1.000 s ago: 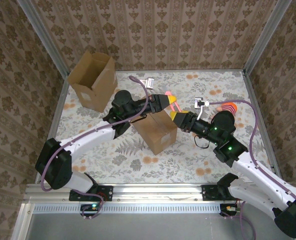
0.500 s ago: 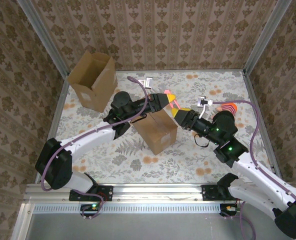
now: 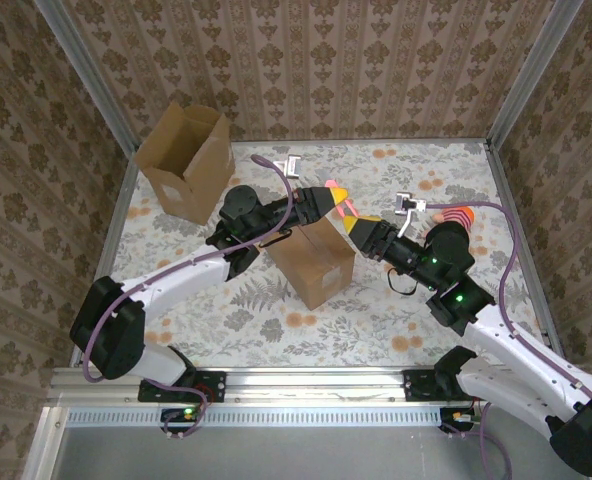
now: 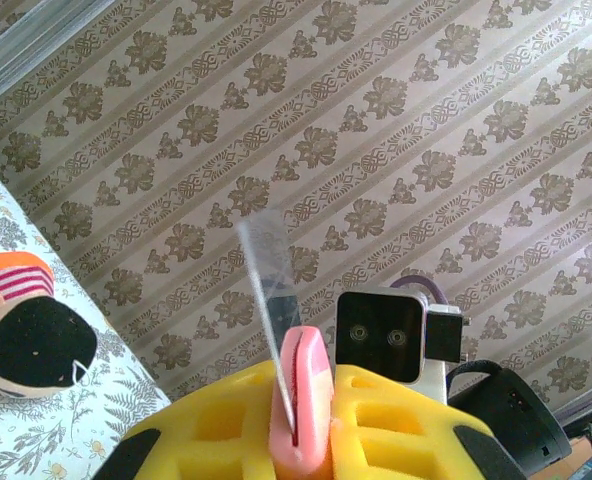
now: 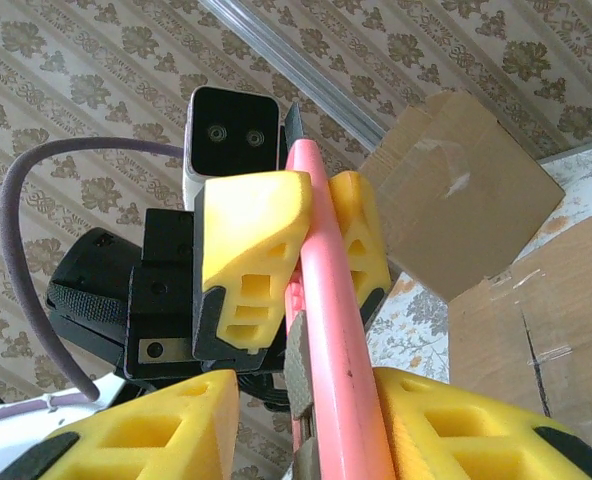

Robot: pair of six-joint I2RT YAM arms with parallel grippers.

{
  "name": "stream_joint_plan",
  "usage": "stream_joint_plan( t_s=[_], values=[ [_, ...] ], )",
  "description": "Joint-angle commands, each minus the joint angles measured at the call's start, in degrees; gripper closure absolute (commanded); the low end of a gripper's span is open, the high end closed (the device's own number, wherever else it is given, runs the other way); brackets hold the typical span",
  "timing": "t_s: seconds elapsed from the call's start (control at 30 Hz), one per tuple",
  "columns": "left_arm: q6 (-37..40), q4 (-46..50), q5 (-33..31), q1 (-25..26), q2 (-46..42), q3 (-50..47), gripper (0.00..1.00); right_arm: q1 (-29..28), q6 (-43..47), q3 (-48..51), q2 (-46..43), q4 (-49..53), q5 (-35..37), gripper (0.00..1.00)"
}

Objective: Unpack the express box

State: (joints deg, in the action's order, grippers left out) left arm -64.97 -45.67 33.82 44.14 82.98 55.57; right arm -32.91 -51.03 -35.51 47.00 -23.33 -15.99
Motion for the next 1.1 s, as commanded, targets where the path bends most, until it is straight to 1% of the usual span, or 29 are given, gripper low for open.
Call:
stream_joint_plan(
  t_s=[0.0,0.17,0.33,0.5,0.57,0.67,0.7,0.73,0.77,0.87,0.93,0.97,1.0,1.07],
  values=[
    [3.43,2.61,-3.27,-1.64,1.02,0.7,1.0,-1.51,-0.83,-1.91,-1.03,-4.12,-1.46,0.61],
    [4.31,2.93,-2.98,-1.65,1.11,0.87,1.0,-1.9,-1.4,-2.71,-0.01,-3.63,-1.26,0.66],
    [4.59,3.17,-2.58,-1.64,1.48,1.3,1.0,-2.43,-1.71,-2.95,0.3,-3.82,-0.19,0.75],
    [4.59,2.83,-2.62,-1.61,1.37,0.52,1.0,-2.56,-1.29,-2.9,-0.5,-3.32,1.49,0.78],
    [4.54,2.69,-2.75,-1.62,1.39,0.08,1.0,-2.51,-1.09,-2.91,-0.91,-2.91,2.2,0.81],
    [4.44,2.35,-2.82,-1.61,1.4,-0.63,1.0,-2.5,-0.92,-2.99,-1.29,-2.31,3.1,0.9],
    [4.51,2.13,-2.8,-1.69,1.39,-0.81,1.0,-2.51,-0.94,-2.99,-1.33,-2.04,3.47,0.97],
    [4.58,2.08,-2.81,-1.65,1.39,-1.07,1.0,-2.51,-0.83,-2.99,-1.52,-1.63,3.97,1.0],
    [4.59,2.08,-2.84,-1.73,1.33,-1.21,0.93,-2.51,-0.69,-2.99,-1.71,-1.23,4.35,1.0],
    [4.63,2.11,-2.33,-2.5,0.9,-1.61,0.61,-2.47,0.46,-3.61,-2.27,1.96,5.41,1.0],
    [4.55,2.86,-1.67,-3.92,-0.11,-1.95,0.4,-2.54,1.82,-4.73,-2.67,5.64,6.0,1.0],
    [4.65,3.52,-1.37,-4.68,-0.77,-2.1,0.13,-2.49,2.4,-5.23,-2.79,7.44,6.29,1.0],
    [5.08,4.75,-1.02,-5.68,-1.9,-2.19,0.0,-2.56,3.14,-5.89,-2.88,9.41,6.66,1.0],
    [6.34,8.13,-0.59,-7.65,-4.57,-2.42,0.0,-2.52,4.53,-6.91,-2.93,13.13,7.4,1.0]
  ],
)
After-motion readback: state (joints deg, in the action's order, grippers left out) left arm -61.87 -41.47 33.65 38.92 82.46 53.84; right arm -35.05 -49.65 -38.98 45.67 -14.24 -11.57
